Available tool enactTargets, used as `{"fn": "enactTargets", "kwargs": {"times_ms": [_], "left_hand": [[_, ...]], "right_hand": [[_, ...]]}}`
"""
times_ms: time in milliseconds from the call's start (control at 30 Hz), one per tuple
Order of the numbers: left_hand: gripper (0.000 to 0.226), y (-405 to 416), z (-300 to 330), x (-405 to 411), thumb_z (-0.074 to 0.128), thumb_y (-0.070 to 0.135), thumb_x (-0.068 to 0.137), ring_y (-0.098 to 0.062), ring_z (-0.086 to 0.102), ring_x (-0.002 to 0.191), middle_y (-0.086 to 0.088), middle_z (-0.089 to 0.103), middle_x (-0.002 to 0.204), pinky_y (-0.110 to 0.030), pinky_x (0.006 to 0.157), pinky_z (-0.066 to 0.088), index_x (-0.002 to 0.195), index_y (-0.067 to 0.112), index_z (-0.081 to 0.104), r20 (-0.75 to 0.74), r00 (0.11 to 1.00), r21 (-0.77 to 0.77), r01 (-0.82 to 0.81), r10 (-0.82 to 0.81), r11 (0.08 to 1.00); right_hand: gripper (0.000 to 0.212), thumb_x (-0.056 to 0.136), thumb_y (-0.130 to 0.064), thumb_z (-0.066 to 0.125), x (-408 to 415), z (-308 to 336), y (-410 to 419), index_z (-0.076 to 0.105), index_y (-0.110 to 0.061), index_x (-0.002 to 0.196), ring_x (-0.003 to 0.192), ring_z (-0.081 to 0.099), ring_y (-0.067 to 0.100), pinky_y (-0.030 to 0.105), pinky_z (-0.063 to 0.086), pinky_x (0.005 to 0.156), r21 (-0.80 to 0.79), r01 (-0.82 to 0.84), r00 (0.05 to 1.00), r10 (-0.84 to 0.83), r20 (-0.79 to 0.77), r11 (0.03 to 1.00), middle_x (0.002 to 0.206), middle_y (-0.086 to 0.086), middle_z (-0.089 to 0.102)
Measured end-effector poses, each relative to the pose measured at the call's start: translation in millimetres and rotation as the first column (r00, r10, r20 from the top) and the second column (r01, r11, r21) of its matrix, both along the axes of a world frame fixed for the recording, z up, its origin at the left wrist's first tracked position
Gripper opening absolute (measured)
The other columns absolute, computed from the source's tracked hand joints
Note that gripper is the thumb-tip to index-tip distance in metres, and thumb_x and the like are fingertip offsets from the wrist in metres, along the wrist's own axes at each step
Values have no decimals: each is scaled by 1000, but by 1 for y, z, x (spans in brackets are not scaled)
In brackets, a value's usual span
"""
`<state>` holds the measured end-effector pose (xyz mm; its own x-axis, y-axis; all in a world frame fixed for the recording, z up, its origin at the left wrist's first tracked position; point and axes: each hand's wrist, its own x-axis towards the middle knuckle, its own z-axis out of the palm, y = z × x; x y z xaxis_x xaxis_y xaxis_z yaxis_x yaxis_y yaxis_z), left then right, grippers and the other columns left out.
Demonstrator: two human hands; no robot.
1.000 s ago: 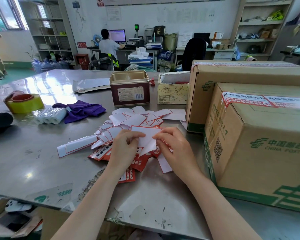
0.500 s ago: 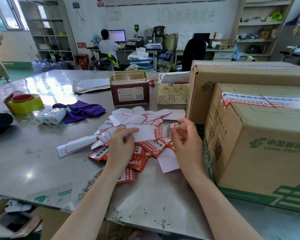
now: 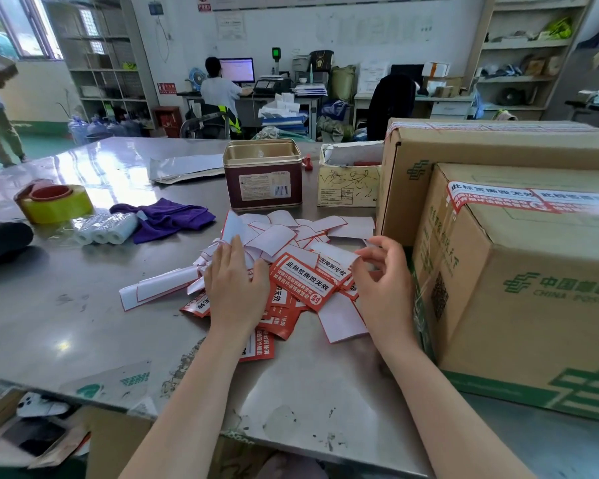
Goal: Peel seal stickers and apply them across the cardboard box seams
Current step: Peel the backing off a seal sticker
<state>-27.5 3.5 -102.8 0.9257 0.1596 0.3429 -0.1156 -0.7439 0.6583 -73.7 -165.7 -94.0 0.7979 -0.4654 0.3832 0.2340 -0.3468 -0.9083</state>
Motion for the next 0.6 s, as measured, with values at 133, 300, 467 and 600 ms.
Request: {"fn": "enactTargets", "kwargs": {"times_ms": [133, 300, 467, 600], "left_hand": [[61, 2, -5, 5, 30, 41, 97, -28, 14, 145, -12, 26, 154, -42, 117, 7, 148, 9, 20, -84, 991, 142, -90, 102, 986], [63, 4, -7, 5, 32, 46, 95, -37, 15, 142, -21, 26, 152, -47, 115, 13, 149, 16, 17, -101, 976, 247, -161, 191, 956], [64, 2, -2, -2, 49, 31, 92, -35, 5, 144, -23, 5, 155, -47, 115, 13, 148, 22, 20, 15, 976, 134, -218, 218, 967], [62, -5, 0, -7, 57, 20, 88, -33, 22, 140, -17, 17, 153, -45, 111, 27, 143, 21, 30, 155, 984, 85, -107, 93, 991]], "right_hand": [[8, 92, -22, 54, -1, 0, 0, 55, -25, 99, 89, 55, 2, 6, 41, 64, -72, -3, 1000, 1, -26, 997, 99, -10, 57], [3, 92, -25, 54, -3, 2, 1, 56, -25, 95, 82, 52, -4, 6, 40, 62, -130, 6, 1000, -9, -27, 992, 97, -11, 54], [3, 92, -25, 54, -2, 1, 1, 56, -25, 94, 82, 50, -6, -3, 39, 58, -161, 27, 998, -36, -51, 987, 99, -12, 51], [13, 92, -20, 54, -3, 2, 1, 61, -12, 100, 83, 49, -2, -5, 36, 56, -185, 17, 999, -24, -37, 983, 103, -6, 50]]}}
